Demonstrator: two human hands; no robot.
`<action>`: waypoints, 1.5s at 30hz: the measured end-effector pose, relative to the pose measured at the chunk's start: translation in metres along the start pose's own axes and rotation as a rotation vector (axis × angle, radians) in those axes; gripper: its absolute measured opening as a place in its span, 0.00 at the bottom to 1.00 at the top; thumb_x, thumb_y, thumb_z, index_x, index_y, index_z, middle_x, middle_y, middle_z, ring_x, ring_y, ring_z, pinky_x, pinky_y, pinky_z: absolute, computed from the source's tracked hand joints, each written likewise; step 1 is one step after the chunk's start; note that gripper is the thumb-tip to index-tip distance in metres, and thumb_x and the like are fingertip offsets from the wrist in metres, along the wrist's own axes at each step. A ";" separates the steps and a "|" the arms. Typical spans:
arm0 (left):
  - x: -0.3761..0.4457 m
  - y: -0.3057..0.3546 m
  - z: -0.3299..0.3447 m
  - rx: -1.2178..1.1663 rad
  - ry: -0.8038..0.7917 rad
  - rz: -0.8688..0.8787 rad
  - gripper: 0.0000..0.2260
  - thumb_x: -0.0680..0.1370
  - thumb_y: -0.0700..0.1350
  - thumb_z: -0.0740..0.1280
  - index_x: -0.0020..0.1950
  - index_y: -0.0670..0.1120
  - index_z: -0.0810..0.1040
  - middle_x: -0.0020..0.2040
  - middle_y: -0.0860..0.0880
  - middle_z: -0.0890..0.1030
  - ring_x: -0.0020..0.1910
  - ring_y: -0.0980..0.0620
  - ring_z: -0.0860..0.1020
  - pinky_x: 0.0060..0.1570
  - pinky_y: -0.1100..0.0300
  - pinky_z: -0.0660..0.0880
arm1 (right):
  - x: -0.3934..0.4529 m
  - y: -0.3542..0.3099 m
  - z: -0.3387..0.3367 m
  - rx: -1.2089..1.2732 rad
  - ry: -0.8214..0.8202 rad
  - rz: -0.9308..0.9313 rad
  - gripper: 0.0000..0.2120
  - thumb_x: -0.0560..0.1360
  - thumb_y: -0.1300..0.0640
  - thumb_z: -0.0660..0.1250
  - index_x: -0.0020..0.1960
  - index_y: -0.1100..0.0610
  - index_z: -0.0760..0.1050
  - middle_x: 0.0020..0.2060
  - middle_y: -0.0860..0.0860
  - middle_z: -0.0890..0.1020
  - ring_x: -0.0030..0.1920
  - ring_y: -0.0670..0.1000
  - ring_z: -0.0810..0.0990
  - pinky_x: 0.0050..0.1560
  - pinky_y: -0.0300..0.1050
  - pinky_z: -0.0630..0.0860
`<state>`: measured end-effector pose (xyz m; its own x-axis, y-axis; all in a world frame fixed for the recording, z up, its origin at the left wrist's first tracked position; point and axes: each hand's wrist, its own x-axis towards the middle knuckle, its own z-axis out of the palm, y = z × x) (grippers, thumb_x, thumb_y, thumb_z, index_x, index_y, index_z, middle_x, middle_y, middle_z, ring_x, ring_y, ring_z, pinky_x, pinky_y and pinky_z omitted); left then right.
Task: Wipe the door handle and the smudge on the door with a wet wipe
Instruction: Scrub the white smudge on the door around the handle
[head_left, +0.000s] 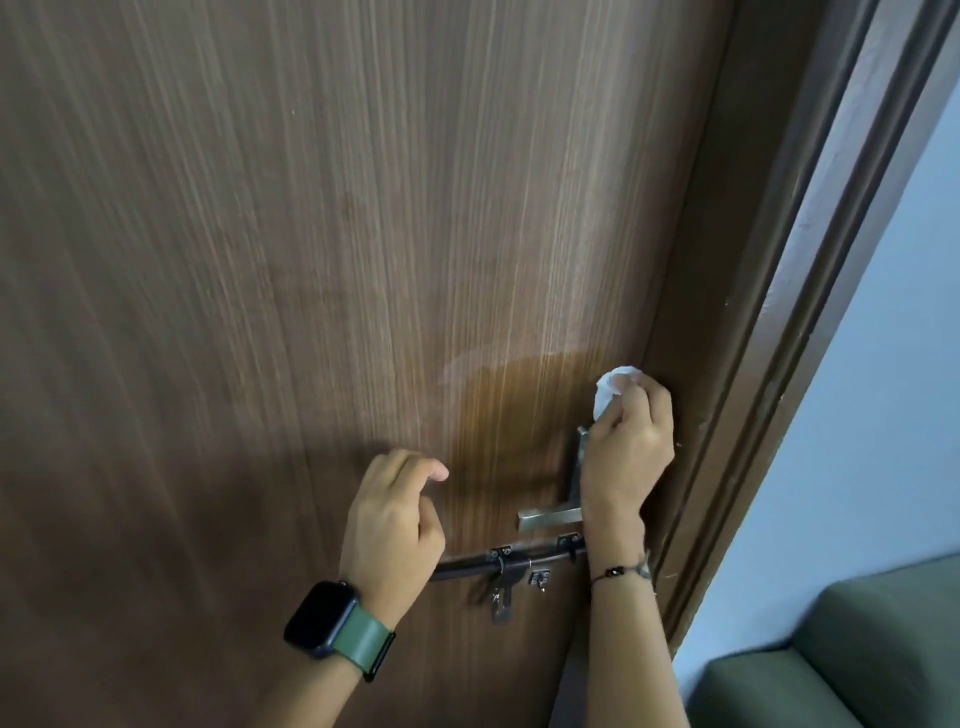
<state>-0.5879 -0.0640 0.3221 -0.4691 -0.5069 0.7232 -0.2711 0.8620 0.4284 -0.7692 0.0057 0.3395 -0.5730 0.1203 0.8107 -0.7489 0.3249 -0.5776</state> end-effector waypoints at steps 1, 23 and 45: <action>0.000 -0.001 0.000 0.001 0.000 0.000 0.17 0.61 0.22 0.61 0.41 0.39 0.78 0.39 0.45 0.79 0.39 0.47 0.77 0.41 0.60 0.70 | -0.003 -0.006 0.005 0.036 0.032 0.042 0.06 0.69 0.74 0.65 0.44 0.69 0.79 0.46 0.64 0.82 0.46 0.61 0.79 0.44 0.50 0.77; -0.006 -0.003 0.019 0.027 0.010 -0.016 0.15 0.66 0.37 0.52 0.41 0.40 0.78 0.39 0.45 0.79 0.41 0.50 0.72 0.43 0.62 0.68 | -0.060 -0.041 0.013 0.111 -0.247 -0.570 0.08 0.71 0.70 0.62 0.42 0.60 0.78 0.38 0.53 0.79 0.38 0.53 0.72 0.33 0.42 0.71; -0.029 -0.003 0.003 0.119 0.023 -0.067 0.14 0.63 0.25 0.62 0.41 0.40 0.78 0.39 0.46 0.79 0.38 0.47 0.76 0.43 0.66 0.67 | -0.058 -0.017 -0.012 -0.154 -0.863 -0.341 0.07 0.69 0.70 0.64 0.39 0.61 0.79 0.43 0.55 0.78 0.45 0.57 0.76 0.34 0.44 0.69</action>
<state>-0.5763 -0.0519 0.2978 -0.4279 -0.5622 0.7077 -0.4000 0.8199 0.4095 -0.7197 0.0046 0.3037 -0.4258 -0.7210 0.5467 -0.9048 0.3426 -0.2529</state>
